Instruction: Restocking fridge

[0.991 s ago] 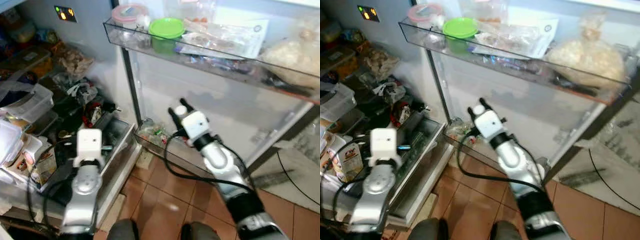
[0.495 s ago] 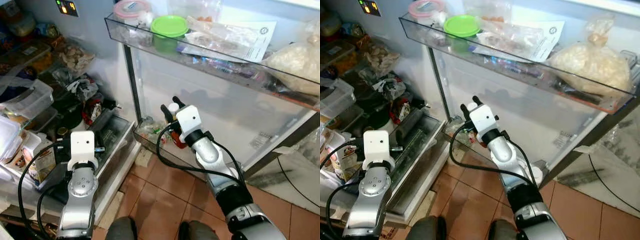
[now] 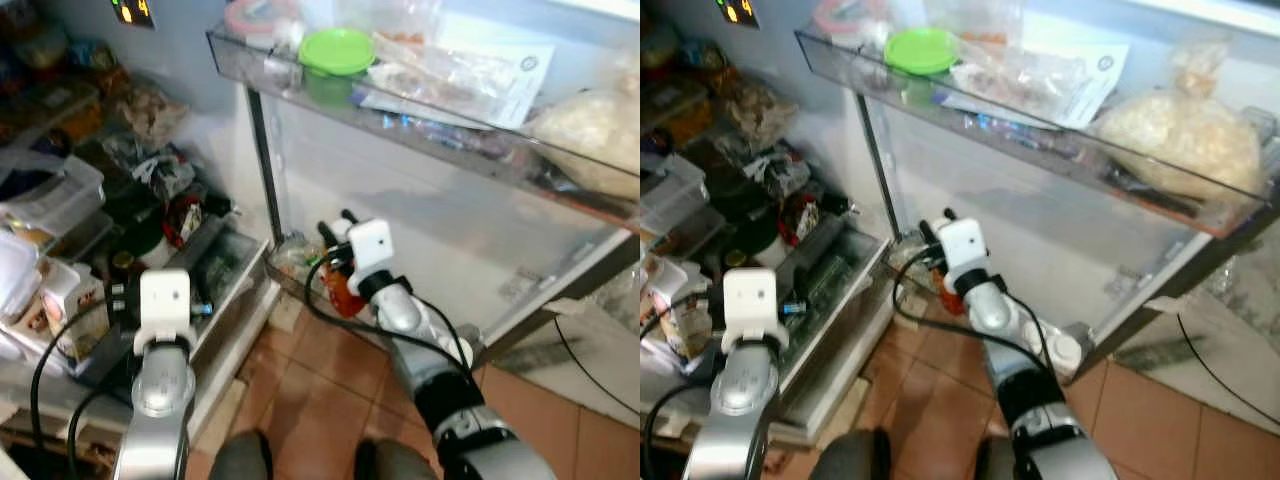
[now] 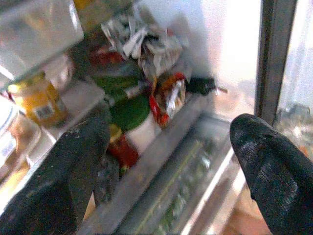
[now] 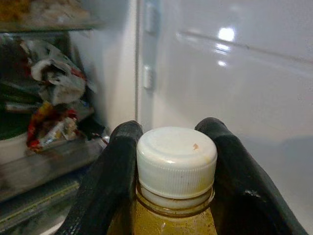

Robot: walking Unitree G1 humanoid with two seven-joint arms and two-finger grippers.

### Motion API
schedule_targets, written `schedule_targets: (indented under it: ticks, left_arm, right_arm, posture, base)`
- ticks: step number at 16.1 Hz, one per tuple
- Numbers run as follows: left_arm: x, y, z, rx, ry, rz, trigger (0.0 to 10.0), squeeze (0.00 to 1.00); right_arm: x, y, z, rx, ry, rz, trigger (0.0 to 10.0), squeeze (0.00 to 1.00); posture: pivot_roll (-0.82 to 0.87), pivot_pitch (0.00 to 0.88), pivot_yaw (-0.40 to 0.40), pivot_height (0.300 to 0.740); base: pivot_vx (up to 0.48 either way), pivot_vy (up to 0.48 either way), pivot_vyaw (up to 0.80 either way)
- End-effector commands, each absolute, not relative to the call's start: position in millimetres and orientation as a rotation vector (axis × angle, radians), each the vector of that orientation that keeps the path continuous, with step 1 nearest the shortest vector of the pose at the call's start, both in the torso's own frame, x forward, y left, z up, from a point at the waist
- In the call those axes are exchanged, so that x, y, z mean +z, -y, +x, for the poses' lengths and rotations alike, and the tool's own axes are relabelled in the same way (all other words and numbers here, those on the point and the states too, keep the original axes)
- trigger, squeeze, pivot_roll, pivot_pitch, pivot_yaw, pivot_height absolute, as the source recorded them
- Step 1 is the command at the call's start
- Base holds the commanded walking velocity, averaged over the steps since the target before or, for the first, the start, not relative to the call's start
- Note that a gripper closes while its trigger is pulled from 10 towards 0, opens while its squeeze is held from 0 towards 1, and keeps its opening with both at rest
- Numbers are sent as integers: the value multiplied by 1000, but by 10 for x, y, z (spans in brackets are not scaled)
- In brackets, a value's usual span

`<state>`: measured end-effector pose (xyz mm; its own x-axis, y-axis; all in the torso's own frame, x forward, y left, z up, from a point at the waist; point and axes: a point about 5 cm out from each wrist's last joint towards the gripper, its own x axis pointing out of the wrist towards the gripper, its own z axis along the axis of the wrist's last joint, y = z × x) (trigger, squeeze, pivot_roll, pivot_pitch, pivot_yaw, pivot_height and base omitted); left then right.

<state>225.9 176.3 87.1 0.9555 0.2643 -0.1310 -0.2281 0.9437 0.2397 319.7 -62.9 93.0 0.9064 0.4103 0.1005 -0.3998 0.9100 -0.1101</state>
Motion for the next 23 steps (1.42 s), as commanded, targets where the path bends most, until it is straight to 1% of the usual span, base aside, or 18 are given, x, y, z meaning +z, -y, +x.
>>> schedule_targets:
  ticks: [1,2,3,5,9,13,15,18,20,22,23]
  left_arm:
    - [921,-1756,2222,238,-155,239,10000,0]
    - [949,-1755,2168,230,-148,247,10000,0]
    - [982,-1752,2105,221,-143,253,10000,0]
    - [1042,-1722,2030,198,-128,268,10000,0]
    - [1159,-1653,1766,158,-135,263,10000,0]
    - [1224,-1601,1646,144,-151,252,10000,0]
    - [1273,-1562,1512,137,-163,250,10000,0]
    - [1308,-1529,1441,127,-176,247,10000,0]
    - [1317,-1511,1402,126,-188,242,10000,0]
    - [1315,-1500,1379,125,-198,238,10000,0]
    - [1312,-1489,1371,125,-204,237,10000,0]
  right_arm:
    - [990,628,3250,413,143,-68,10000,0]
    - [993,617,3263,417,138,-52,10000,0]
    - [1006,587,3255,431,143,12,10000,0]
    - [1064,587,3306,406,170,-11,10000,0]
    - [1203,614,3346,405,268,23,10000,0]
    - [1235,699,3374,355,311,27,10000,0]
    - [1206,667,3355,376,316,-22,10000,0]
    - [1200,597,3373,389,313,-67,10000,0]
    - [1206,559,3411,371,307,-157,10000,0]
    - [1174,578,3422,368,291,-210,10000,0]
    - [1128,648,3418,350,279,-237,10000,0]
  posture:
    - [181,220,-6,740]
    - [190,241,-8,740]
    - [202,262,-8,740]
    - [217,295,-6,740]
    - [246,362,-1,740]
    - [274,404,-11,740]
    - [301,434,-17,740]
    - [314,452,-21,740]
    - [319,462,-22,740]
    - [313,466,-27,740]
    - [310,462,-32,740]
  base:
    - [0,0,0]
    - [0,0,0]
    - [0,0,0]
    - [0,0,0]
    - [0,0,0]
    - [0,0,0]
    - [0,0,0]
    - [0,0,0]
    - [0,0,0]
    - [0,0,0]
    - [0,0,0]
